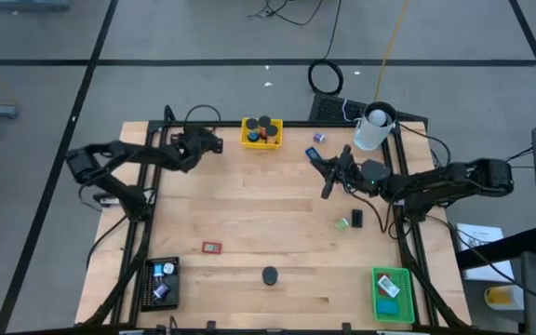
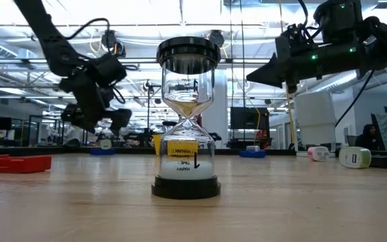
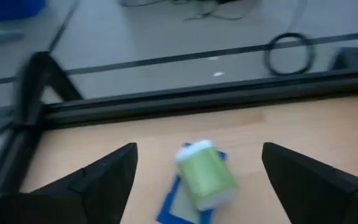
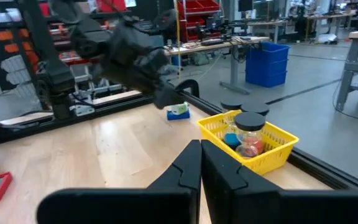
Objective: Pick & Place Office items
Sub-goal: Put the green charger adapter into the black bin
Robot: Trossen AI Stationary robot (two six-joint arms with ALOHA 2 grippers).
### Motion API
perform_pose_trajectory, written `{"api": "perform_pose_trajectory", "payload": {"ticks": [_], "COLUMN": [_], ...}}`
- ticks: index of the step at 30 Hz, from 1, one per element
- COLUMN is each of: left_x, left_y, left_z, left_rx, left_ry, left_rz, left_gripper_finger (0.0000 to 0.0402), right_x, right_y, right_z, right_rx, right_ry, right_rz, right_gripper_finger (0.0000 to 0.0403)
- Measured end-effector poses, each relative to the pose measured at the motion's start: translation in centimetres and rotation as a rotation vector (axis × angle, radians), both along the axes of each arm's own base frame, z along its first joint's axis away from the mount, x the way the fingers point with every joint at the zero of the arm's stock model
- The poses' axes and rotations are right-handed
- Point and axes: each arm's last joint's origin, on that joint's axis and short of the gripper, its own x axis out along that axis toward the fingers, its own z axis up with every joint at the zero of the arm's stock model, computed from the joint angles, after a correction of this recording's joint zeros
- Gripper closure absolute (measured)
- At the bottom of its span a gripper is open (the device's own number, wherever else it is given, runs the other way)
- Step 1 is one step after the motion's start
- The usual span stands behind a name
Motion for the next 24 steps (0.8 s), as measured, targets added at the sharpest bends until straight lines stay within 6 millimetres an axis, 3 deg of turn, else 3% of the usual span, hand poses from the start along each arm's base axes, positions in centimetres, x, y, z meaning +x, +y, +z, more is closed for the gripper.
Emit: {"api": "perform_pose_trajectory", "payload": {"ticks": [7,13,24], "left_x": [0.0,0.3,0.4], "left_y": [1.0,1.5,1.5], "left_z": [-1.5,-2.5,-2.6], "left_rx": [-0.074,-0.064,-0.064], "left_ry": [-0.052,-0.071,-0.059], "left_rz": [0.069,0.086,0.063], "left_gripper_finger": [0.0058,0.0097,0.0173], "right_x": [0.1,0.1,0.1], "right_y": [0.2,0.2,0.2], "right_z": [0.0,0.0,0.0], "right_rx": [-0.014,-0.014,-0.016], "right_ry": [0.006,0.006,0.003], "right_rz": [0.010,0.010,0.010], "right_gripper_finger": [0.0402,0.0402,0.0402]}}
